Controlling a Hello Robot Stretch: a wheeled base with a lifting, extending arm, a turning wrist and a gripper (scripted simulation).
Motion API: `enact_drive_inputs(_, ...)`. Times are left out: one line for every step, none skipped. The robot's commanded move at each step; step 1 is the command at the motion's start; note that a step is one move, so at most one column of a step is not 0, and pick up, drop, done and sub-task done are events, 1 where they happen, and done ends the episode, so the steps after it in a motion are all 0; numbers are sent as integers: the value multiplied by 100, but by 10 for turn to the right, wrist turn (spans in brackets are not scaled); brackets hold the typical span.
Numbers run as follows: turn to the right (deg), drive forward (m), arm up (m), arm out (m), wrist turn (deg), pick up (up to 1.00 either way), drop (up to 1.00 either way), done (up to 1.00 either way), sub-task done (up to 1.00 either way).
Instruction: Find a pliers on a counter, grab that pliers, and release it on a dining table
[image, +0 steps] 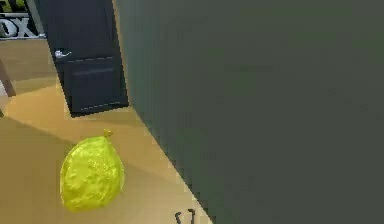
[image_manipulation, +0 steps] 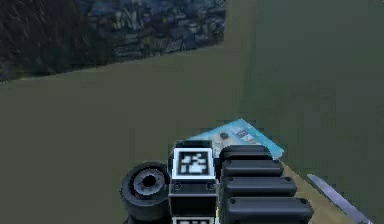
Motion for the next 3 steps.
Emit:
enact_drive_inputs(-450, 0, 0, 0, 0, 0, 0, 0, 0)
enact_drive_inputs(-120, 0, 0, 0, 0, 0, 0, 0, 0)
enact_drive_inputs(0, 100, 0, 0, 0, 0, 0, 0, 0)
